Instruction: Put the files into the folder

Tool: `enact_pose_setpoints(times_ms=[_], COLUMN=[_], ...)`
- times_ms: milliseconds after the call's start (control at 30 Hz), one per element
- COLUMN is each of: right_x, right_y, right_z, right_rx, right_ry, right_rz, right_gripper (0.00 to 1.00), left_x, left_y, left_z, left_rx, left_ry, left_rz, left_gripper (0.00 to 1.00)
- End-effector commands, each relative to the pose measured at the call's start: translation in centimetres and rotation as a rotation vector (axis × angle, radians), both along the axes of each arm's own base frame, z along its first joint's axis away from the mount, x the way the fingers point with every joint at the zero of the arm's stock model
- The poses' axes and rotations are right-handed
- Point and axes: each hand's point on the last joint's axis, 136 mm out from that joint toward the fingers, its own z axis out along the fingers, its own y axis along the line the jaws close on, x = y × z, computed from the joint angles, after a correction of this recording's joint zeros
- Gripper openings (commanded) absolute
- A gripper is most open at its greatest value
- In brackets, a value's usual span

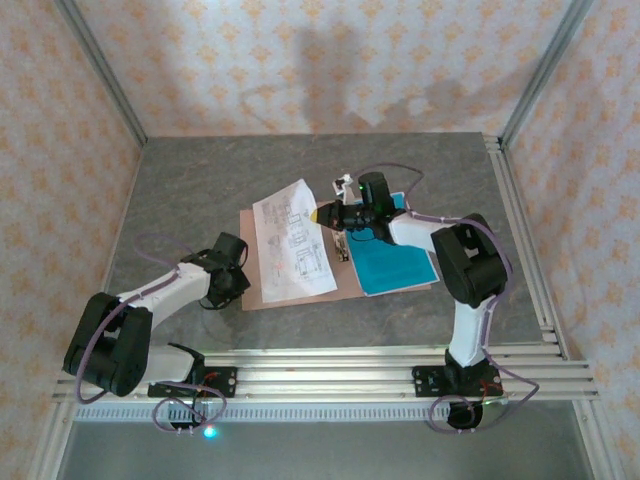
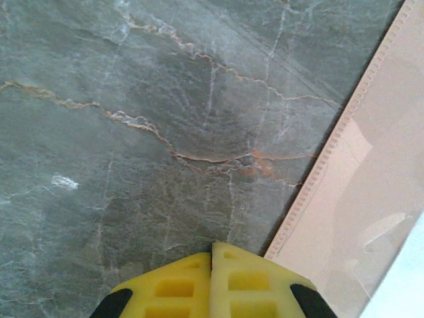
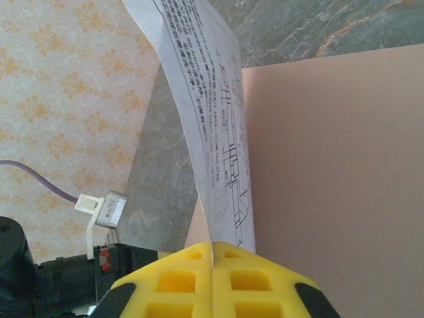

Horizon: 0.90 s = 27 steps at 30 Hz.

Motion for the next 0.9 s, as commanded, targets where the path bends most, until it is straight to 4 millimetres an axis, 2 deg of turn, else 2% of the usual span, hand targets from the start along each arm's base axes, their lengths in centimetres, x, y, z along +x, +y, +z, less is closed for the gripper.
enact_pose_setpoints(times_ms=[0,500,867], right_x=[1.1,0.9,0.7], right_y=[1.0,2.4,3.1], right_z=[0.9,-0.4,-0.4], right_rx=[0.033,0.035,0.057], right_ry=[-0.042,-0.025,-0.022], right_rz=[-0.017,-0.028,-0.026], right_gripper=[0.0,0.0,0.0], left_x=[1.2,1.2,1.2], left_y=[-1.1,-1.1,-1.0], left_z=[-1.8,-1.8,-1.7], left_rx=[-0.061,-0.057,-0.054], left_ry=[-0.026,-0.021,-0.019], left_rz=[0.007,0.005,0.004], left_gripper=[0.0,0.0,0.0])
